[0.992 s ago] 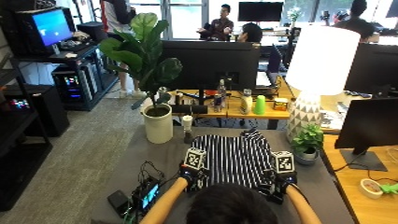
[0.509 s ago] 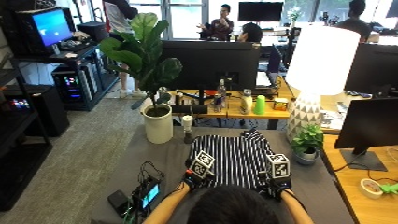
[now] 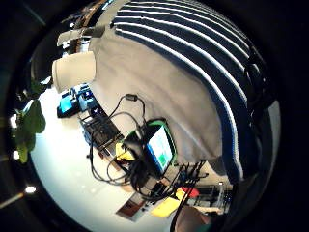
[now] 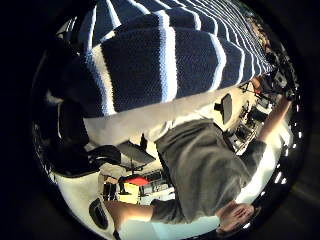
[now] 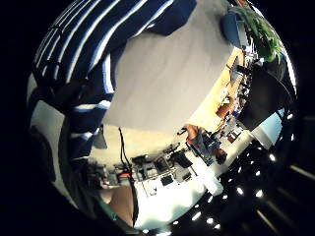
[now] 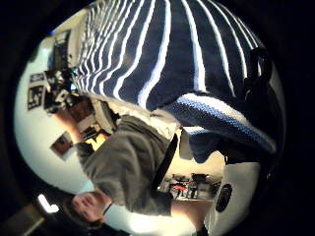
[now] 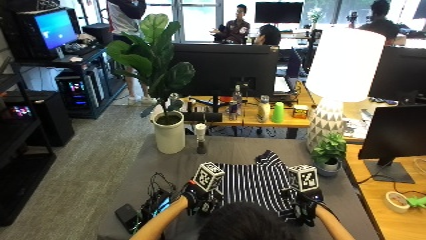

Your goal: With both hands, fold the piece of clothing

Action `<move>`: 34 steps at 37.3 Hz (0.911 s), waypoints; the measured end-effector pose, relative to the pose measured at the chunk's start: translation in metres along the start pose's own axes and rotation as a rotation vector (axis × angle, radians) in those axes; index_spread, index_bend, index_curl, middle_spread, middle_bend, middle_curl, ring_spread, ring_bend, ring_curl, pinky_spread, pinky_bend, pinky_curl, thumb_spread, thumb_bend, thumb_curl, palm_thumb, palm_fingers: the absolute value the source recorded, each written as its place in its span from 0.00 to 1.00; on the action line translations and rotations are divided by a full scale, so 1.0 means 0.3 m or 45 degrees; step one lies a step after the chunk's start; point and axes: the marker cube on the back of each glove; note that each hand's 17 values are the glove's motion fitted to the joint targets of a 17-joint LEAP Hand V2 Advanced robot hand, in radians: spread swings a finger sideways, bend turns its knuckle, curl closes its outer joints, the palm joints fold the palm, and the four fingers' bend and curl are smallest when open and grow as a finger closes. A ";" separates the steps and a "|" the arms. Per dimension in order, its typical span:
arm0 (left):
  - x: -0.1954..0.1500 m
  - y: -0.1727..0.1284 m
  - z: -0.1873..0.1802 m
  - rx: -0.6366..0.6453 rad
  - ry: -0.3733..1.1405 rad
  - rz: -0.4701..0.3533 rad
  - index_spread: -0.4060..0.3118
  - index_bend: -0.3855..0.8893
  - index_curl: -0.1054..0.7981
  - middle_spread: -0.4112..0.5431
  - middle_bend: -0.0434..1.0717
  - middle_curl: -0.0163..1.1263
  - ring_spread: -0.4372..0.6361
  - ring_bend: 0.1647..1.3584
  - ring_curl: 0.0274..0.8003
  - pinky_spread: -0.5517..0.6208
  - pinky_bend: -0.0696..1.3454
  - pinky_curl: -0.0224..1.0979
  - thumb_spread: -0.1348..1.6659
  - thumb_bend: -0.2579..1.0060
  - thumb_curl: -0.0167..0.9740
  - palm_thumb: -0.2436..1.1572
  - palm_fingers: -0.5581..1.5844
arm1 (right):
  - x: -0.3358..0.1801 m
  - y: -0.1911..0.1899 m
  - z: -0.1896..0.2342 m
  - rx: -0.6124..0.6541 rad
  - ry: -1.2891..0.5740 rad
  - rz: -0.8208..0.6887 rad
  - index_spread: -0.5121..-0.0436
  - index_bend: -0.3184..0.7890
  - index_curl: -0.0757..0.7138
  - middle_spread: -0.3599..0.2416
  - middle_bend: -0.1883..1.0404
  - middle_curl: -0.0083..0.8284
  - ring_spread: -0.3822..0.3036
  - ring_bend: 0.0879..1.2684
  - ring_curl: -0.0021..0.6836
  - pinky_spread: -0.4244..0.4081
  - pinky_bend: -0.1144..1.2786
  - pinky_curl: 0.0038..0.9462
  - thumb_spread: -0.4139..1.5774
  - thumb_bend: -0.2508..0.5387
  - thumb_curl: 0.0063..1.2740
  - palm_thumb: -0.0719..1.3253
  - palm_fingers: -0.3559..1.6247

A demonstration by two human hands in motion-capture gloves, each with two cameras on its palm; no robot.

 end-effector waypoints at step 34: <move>-0.332 -0.347 -0.270 -0.147 0.207 -0.618 0.20 0.42 0.58 0.12 0.34 0.49 0.08 0.35 0.56 0.15 0.44 0.42 0.63 0.20 0.68 0.80 0.80 | 0.083 -0.456 -0.501 0.414 -0.033 0.597 0.57 0.48 0.75 0.35 0.47 0.63 0.20 0.42 0.70 0.16 0.45 0.46 0.27 0.29 0.55 0.84 0.82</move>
